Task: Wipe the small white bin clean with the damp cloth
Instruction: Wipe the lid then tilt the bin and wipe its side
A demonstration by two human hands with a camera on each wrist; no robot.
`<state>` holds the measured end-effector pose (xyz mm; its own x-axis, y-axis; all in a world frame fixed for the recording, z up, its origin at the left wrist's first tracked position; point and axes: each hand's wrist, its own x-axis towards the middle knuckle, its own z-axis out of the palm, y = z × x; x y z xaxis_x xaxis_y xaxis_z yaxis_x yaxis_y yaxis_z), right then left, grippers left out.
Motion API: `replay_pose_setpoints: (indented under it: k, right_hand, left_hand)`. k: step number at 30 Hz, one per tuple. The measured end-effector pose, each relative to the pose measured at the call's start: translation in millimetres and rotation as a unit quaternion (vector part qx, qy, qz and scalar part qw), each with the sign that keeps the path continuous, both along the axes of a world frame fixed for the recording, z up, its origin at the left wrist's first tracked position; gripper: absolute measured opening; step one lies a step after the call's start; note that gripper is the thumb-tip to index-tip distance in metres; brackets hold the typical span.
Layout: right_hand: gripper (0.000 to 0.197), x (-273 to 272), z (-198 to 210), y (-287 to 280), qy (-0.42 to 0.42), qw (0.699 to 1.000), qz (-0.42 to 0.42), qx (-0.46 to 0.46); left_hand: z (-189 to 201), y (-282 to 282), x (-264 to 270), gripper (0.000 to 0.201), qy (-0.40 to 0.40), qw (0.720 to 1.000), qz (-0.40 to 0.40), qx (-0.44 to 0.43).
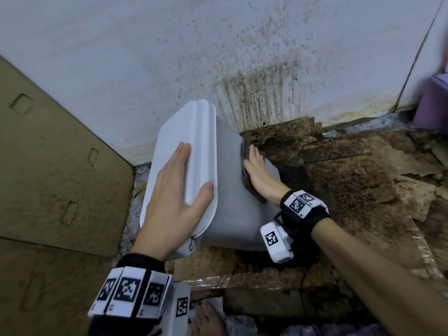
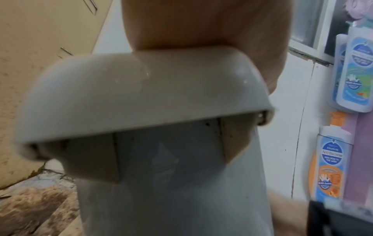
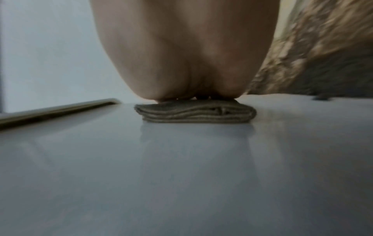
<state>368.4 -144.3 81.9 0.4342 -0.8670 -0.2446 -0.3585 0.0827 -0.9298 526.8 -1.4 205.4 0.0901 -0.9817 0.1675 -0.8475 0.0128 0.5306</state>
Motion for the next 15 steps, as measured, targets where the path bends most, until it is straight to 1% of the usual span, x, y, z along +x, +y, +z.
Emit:
replay_pose_setpoints:
  k: [2,4,6,9,11,13,15]
  right_hand:
    - [0.055,9,28,17,-0.017,0.999,0.025,-0.044]
    - [0.054,17,47,39,-0.029,0.994,0.04,-0.094]
    - [0.055,24,52,65,-0.057,0.99,0.011,-0.132]
    - [0.058,31,39,103,-0.082,0.976,-0.074,-0.186]
    - [0.059,29,27,119,-0.094,0.965,-0.115,-0.214]
    - [0.057,25,11,127,-0.098,0.96,-0.14,-0.222]
    - [0.058,19,-6,129,-0.088,0.962,-0.16,-0.205]
  left_hand:
    - [-1,0,1,0.083,-0.002,1.0,-0.001,0.0]
    - [-1,1,2,0.083,-0.004,1.0,-0.002,-0.001]
    - [-1,1,2,0.084,-0.006,1.0,-0.001,-0.001]
    - [-3,0,4,0.085,-0.006,1.0,0.001,-0.004]
    - [-4,1,5,0.084,-0.006,1.0,0.003,-0.006]
    - [-4,2,5,0.083,-0.002,1.0,0.004,-0.003]
    - [-3,3,5,0.081,0.006,1.0,0.007,-0.002]
